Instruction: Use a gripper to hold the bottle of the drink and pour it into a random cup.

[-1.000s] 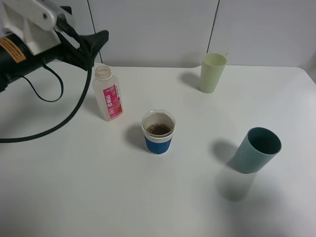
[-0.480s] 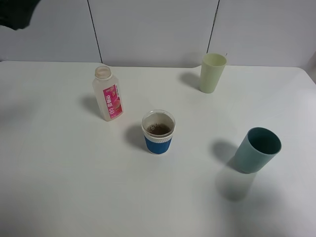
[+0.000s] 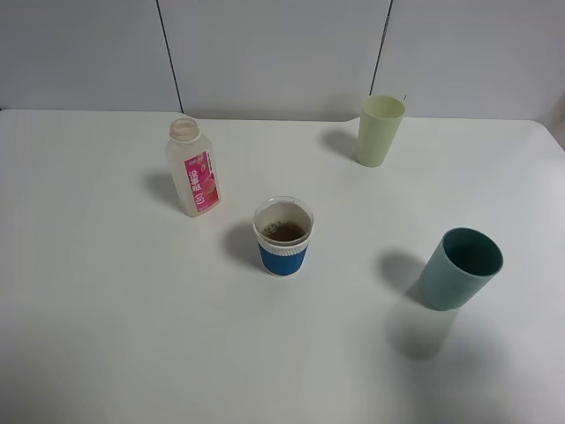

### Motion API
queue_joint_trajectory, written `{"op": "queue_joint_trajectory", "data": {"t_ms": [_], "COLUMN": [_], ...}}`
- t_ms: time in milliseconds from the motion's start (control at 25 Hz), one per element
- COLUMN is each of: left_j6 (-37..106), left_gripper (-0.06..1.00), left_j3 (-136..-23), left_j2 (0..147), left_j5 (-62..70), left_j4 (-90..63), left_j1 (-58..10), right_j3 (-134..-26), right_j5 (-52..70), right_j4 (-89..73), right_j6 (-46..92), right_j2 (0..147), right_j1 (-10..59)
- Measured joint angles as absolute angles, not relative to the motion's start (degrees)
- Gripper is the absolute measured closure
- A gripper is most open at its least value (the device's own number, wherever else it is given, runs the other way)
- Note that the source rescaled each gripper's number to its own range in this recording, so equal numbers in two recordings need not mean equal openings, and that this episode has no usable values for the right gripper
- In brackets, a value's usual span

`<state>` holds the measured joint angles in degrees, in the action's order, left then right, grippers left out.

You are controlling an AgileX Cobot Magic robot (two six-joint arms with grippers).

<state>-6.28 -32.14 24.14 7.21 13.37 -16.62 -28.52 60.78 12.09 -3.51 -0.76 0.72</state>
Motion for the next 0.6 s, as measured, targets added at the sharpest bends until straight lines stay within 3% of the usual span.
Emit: {"op": "queue_joint_trajectory", "data": {"t_ms": [280, 600], "left_j6": [-12.78, -9.78], "left_gripper": [0.15, 0.15], "left_j3": [-32.14, -32.14], "left_j2": [16.99, 16.43], "left_j5": [23.66, 40.16], "left_j4": [8.63, -0.72], "left_j1": [-16.62, -16.62], "right_j3": [-28.52, -28.52], "right_j5": [60.78, 60.78], "right_j4": [12.09, 12.09], "right_j6": [-3.51, -3.51], "right_j2": [-0.76, -0.76], "right_j1": [0.72, 0.72]}}
